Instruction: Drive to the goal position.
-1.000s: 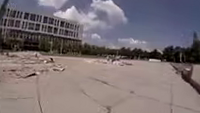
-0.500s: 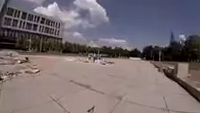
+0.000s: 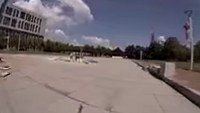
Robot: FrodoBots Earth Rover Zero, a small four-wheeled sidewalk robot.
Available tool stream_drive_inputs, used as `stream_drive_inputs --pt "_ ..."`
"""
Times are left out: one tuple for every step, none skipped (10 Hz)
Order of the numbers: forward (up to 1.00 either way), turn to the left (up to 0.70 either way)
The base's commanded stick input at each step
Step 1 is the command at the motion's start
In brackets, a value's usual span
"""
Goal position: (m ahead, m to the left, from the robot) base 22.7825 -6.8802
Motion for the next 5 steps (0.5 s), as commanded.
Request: stream_drive_inputs --pt "0.85 0.0" --pt "0.85 0.0" --pt "0.85 0.0" --pt "0.85 0.0" --pt "0.85 0.0"
